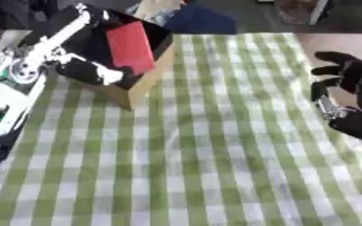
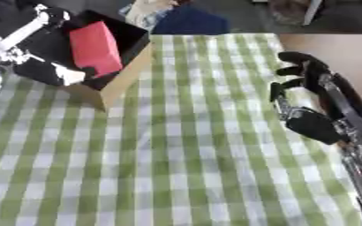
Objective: Pick up objects on the table and place them in the box.
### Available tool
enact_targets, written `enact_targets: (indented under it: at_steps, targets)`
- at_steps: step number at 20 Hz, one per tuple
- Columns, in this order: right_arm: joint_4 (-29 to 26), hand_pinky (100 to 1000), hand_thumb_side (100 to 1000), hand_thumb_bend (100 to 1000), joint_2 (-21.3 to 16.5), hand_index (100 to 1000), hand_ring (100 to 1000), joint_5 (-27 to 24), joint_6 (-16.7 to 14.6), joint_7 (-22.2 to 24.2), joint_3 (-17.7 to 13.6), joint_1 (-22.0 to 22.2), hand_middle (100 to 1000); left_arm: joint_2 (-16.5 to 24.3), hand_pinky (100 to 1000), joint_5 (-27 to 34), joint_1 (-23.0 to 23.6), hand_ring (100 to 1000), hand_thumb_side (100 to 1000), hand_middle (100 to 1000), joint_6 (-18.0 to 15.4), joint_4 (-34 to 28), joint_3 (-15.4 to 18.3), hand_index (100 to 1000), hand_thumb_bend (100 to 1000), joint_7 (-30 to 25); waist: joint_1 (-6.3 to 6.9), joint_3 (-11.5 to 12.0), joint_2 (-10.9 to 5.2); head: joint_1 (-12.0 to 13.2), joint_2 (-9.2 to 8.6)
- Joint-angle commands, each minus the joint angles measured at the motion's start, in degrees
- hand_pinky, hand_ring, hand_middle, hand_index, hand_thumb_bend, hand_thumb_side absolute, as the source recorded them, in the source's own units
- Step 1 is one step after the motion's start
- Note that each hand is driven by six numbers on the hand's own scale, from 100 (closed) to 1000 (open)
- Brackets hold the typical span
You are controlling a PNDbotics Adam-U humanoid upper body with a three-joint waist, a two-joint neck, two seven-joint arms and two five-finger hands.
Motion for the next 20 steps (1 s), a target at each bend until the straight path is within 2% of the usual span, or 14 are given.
enact_targets:
  at_steps: [1, 5, 11, 17, 20]
  targets:
    - [-0.44, 714, 411, 100, -0.66, 914, 817, -0.49, -0.16, 0.48, 0.13, -0.98, 894, 0.82, 745, -1.47, -2.77, 550, 148, 479, -0.43, 3.08, 2.12, 652, 435, 1.38, 0.13, -0.72, -1.00, 0.50, -0.50]
    - [-0.40, 714, 412, 100, -0.60, 914, 817, -0.68, -0.24, 1.01, 0.66, -1.30, 894, -0.76, 742, -5.11, -6.66, 547, 147, 476, 2.95, 9.19, 5.09, 648, 446, 2.95, 0.20, -2.00, -0.85, 1.15, -0.80]
    - [-0.38, 714, 416, 100, -0.37, 914, 817, -0.85, -0.35, 1.53, 1.08, -1.67, 894, -2.89, 739, -11.16, -10.70, 547, 131, 476, 8.02, 19.04, 8.90, 647, 444, 8.66, 0.35, -3.60, -0.52, 1.54, -1.49]
    - [-0.35, 714, 421, 100, -0.33, 913, 817, -0.87, -0.35, 1.60, 1.10, -1.65, 893, -3.87, 739, -14.56, -12.56, 551, 139, 479, 3.99, 27.89, 9.41, 651, 457, 13.69, 0.36, -3.80, -0.46, 1.60, -1.55]
    - [-0.31, 714, 422, 100, -0.22, 913, 817, -0.95, -0.35, 1.67, 1.17, -1.70, 893, -4.28, 739, -16.73, -12.45, 571, 155, 504, 5.16, 32.37, 10.81, 673, 484, 13.31, 0.48, -4.32, -0.10, 1.74, -1.65]
